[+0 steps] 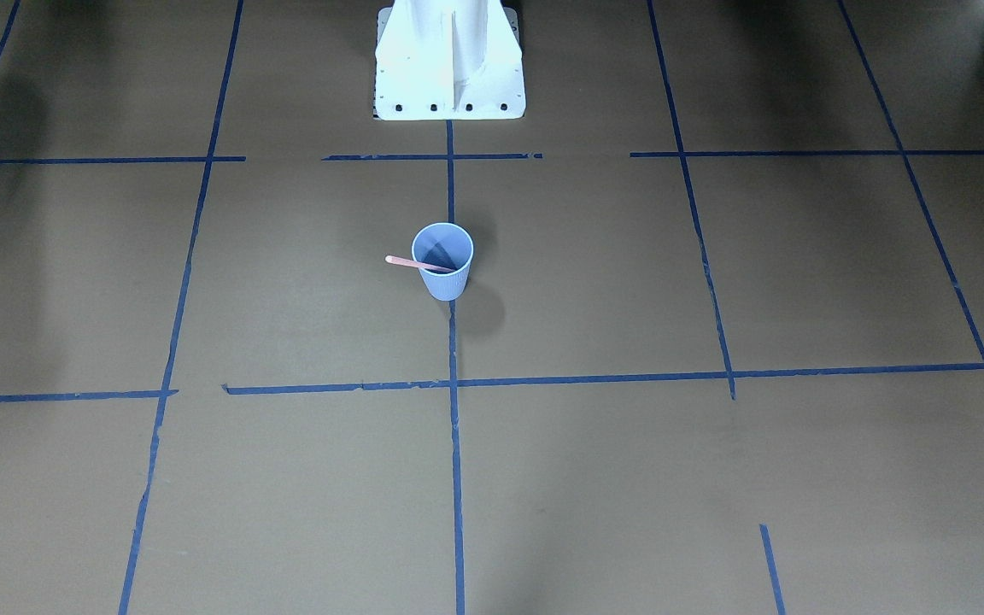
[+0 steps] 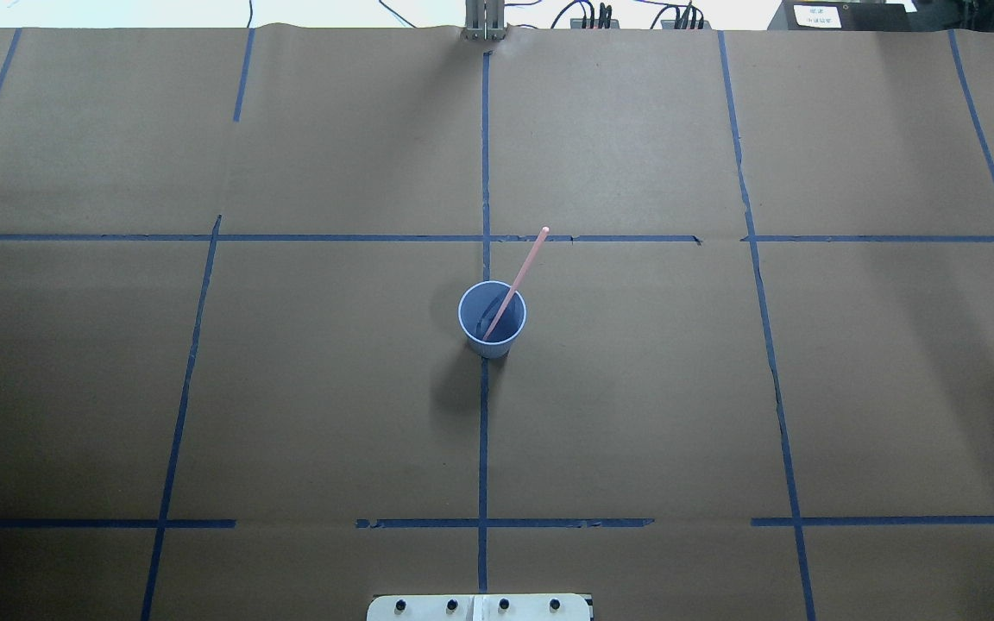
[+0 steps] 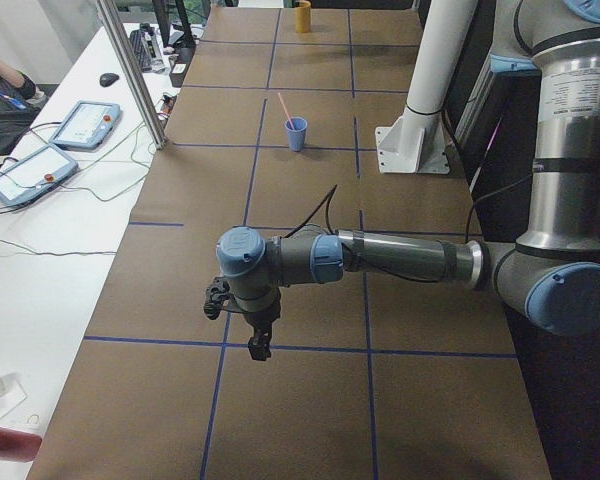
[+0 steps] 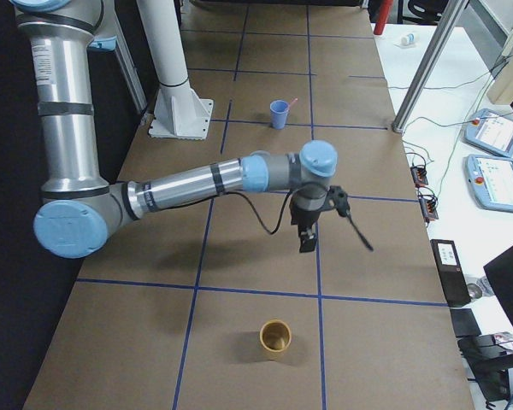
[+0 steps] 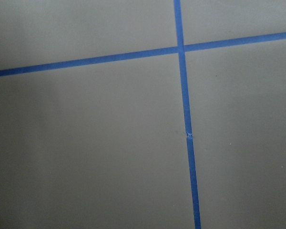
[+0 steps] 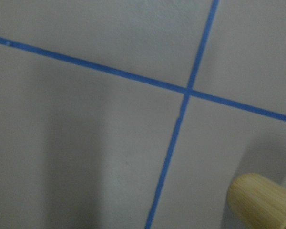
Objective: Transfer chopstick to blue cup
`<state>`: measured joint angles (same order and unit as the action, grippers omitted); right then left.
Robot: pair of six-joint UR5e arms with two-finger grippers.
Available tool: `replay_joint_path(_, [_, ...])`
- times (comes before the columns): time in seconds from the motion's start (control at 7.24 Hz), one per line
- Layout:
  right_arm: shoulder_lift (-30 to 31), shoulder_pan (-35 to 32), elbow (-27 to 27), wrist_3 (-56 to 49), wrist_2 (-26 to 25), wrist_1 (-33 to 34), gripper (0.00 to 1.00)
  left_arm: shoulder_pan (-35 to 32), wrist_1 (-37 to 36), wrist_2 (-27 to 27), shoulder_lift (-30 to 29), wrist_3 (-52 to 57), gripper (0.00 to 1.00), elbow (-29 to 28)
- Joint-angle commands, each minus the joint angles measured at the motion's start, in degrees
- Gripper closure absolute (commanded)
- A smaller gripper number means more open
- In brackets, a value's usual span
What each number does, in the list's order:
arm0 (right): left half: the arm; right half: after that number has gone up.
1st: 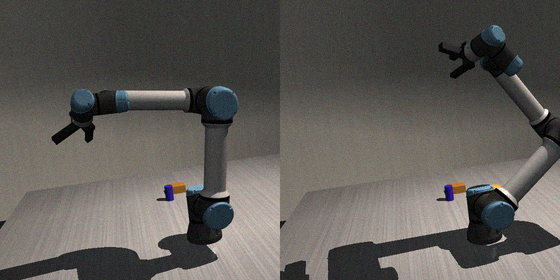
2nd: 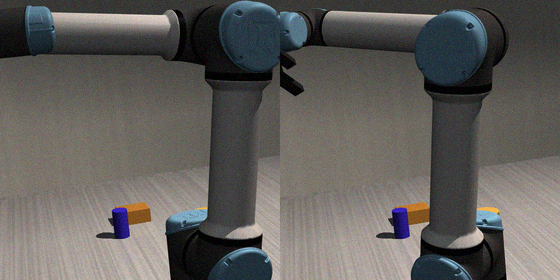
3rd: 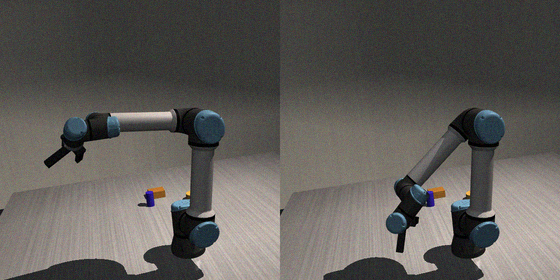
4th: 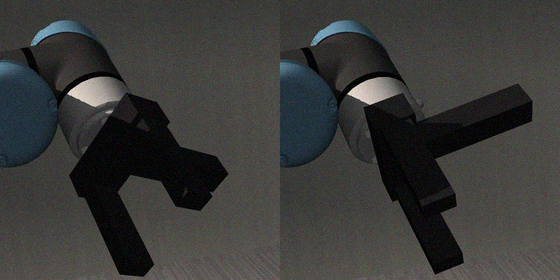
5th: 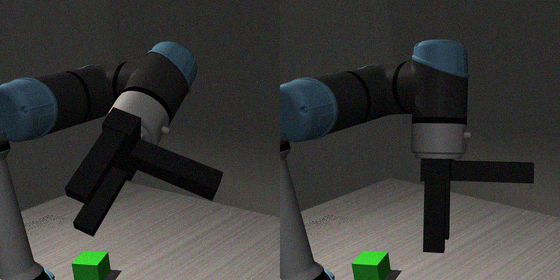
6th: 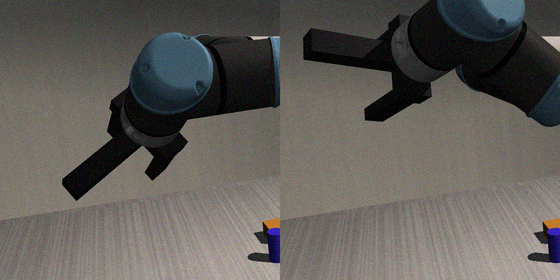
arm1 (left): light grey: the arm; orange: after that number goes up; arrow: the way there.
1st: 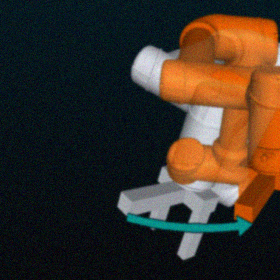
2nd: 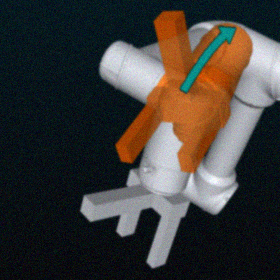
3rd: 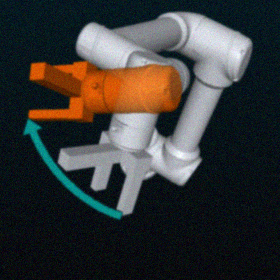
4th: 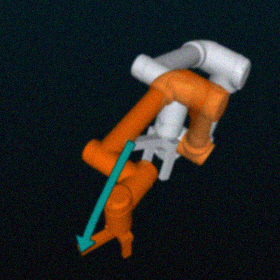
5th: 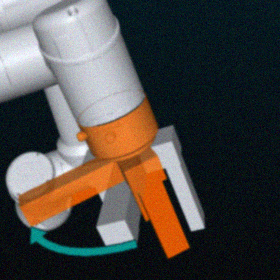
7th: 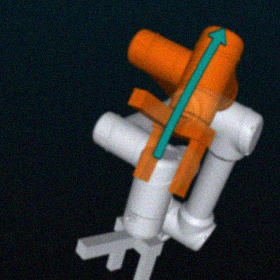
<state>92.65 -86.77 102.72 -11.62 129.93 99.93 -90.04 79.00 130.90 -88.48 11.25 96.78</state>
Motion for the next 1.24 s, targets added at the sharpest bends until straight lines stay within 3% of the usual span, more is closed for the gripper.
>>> replay_joint_path(0.0, [0.09, -2.35, 0.37, 1.48, 0.41, -0.43, 0.0, 0.04, 0.01, 0.14, -0.03, 0.09, 0.0, 0.17])
replay_joint_path(0.14, [-3.23, -0.96, 1.68, 6.91, 0.58, 0.17, 0.0, 0.04, 0.01, 0.14, -0.03, 0.09, 0.0, 0.17])
replay_joint_path(0.41, [-3.18, 0.02, 1.43, 9.61, 0.58, -0.43, 0.0, 0.04, 0.01, 0.14, -0.03, 0.09, 0.0, 0.34])
replay_joint_path(0.83, [2.34, -0.06, 0.47, 2.43, 0.23, -0.7, 0.0, 0.04, 0.01, 0.14, -0.03, 0.09, 0.0, 0.34])
replay_joint_path(1.11, [6.38, -0.15, -2.06, 2.04, 0.23, -7.42, 0.0, 0.04, 0.01, 0.14, -0.03, 0.09, 0.0, 0.34])
